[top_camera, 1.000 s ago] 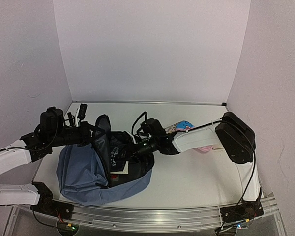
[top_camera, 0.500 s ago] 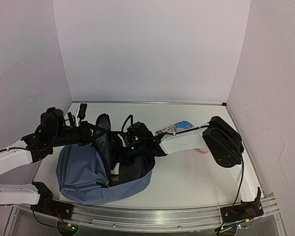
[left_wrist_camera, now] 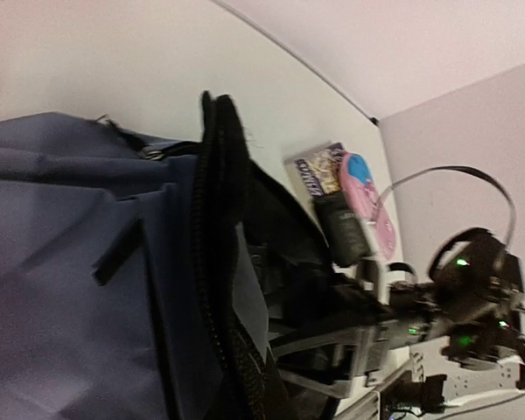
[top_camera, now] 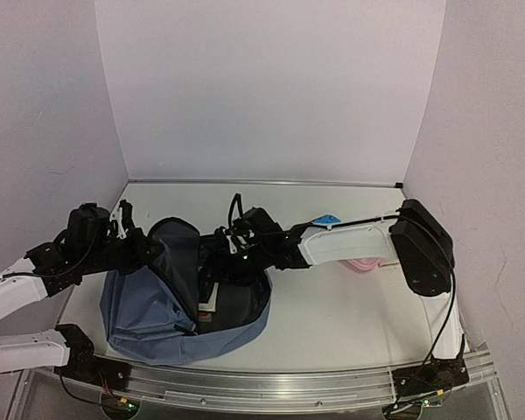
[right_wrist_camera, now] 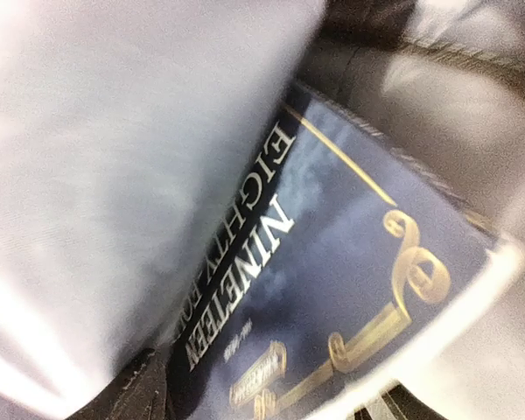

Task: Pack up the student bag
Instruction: Place the book in the student bag, then pick up the book from the center of the board.

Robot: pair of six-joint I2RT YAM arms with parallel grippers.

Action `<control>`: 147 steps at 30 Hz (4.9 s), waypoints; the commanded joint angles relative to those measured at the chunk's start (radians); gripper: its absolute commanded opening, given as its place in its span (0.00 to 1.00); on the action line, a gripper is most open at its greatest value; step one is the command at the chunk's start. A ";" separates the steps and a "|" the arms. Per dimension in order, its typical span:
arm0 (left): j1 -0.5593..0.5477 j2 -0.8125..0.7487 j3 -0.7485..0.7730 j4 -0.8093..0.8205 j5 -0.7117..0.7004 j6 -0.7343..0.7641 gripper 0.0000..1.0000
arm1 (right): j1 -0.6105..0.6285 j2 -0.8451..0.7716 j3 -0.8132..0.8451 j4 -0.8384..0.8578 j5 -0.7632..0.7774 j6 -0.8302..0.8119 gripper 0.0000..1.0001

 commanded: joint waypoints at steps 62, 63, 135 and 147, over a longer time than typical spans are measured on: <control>0.368 0.401 0.488 -0.155 -0.046 0.537 0.99 | -0.263 0.079 0.062 -0.573 0.866 -0.480 0.58; 0.368 0.403 0.492 -0.167 -0.040 0.537 0.99 | -0.263 0.085 0.058 -0.573 0.863 -0.479 0.59; -0.192 1.314 0.992 0.277 0.315 -0.095 0.31 | -0.226 -0.534 -0.499 0.193 0.314 -0.287 0.00; -0.194 1.278 0.954 0.240 0.253 -0.088 0.00 | -0.205 -0.523 -0.465 0.150 0.338 -0.304 0.61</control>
